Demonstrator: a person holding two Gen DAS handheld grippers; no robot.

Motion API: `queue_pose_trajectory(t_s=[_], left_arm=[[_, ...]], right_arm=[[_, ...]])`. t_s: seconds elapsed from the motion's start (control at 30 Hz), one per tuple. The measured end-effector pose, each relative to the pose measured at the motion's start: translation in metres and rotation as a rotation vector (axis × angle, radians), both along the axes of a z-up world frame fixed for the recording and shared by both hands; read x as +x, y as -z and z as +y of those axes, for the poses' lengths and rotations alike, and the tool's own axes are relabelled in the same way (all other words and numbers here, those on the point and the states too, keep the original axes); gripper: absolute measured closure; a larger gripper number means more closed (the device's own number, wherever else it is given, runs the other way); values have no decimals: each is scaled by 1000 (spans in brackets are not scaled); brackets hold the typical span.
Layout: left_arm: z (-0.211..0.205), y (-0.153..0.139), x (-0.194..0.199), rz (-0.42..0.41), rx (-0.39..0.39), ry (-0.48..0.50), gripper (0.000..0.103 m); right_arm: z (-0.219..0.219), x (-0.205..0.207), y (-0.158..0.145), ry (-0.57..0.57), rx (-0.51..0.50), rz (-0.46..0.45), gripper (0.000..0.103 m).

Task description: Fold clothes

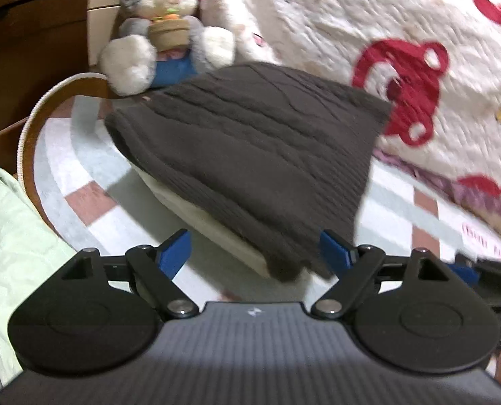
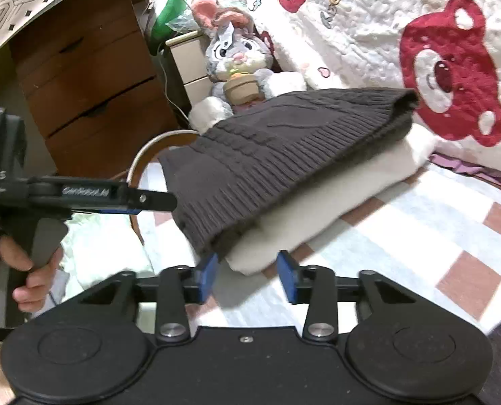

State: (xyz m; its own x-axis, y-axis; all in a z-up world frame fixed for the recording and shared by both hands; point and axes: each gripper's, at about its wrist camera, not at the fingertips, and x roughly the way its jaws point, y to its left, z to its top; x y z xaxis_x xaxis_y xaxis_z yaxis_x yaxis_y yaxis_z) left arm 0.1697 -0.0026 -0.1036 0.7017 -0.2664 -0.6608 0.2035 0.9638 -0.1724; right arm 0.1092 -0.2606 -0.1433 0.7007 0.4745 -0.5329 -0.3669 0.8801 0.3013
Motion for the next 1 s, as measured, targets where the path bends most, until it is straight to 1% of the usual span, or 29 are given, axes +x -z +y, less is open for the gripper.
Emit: queue_pose_trajectory(t_s=[0.1,0.17,0.23,0.4,0.47,0.57,0.67,0.7,0.73,0.77,0.8,0.87,1.0], left_arm=[[-14,11,-22,41,31,21,20],[-21,13,-39,47,44,37,20],[-25,6,-51,53,48,41,20],[-33,-18,-79,69,51,43,19],[-37,-27,-90,76,53,44,19],[-41,-41,-107,86,55,44,18],[-46,-56,-124,96,57,45,13],[-48,-61,-130,94,64,44,10],[-50,-67,-136,86,79,40,9],[-53,-73,-142,76,94,37,9],[-55,-77,-148,66,107,33,8],[-58,-85,-158,54,131,22,7],[-60,-95,-174,57,160,20,6]], right_arm=[[-5,-18,2,26,-17,2,50],[-9,-31,4,43,-28,3,50],[-12,-43,6,60,-39,4,50],[-20,-73,7,101,-66,2,43],[-20,-85,-5,111,-77,-17,38],[-20,-103,-21,125,-94,-46,36],[-20,-121,-38,139,-111,-76,33],[-20,-127,-44,144,-116,-85,31],[-20,-133,-49,149,-122,-95,31],[-20,-139,-55,154,-127,-105,28],[-20,-145,-61,158,-133,-114,20],[-20,-157,-72,168,-144,-134,12],[-20,-179,-92,187,-163,-167,12]])
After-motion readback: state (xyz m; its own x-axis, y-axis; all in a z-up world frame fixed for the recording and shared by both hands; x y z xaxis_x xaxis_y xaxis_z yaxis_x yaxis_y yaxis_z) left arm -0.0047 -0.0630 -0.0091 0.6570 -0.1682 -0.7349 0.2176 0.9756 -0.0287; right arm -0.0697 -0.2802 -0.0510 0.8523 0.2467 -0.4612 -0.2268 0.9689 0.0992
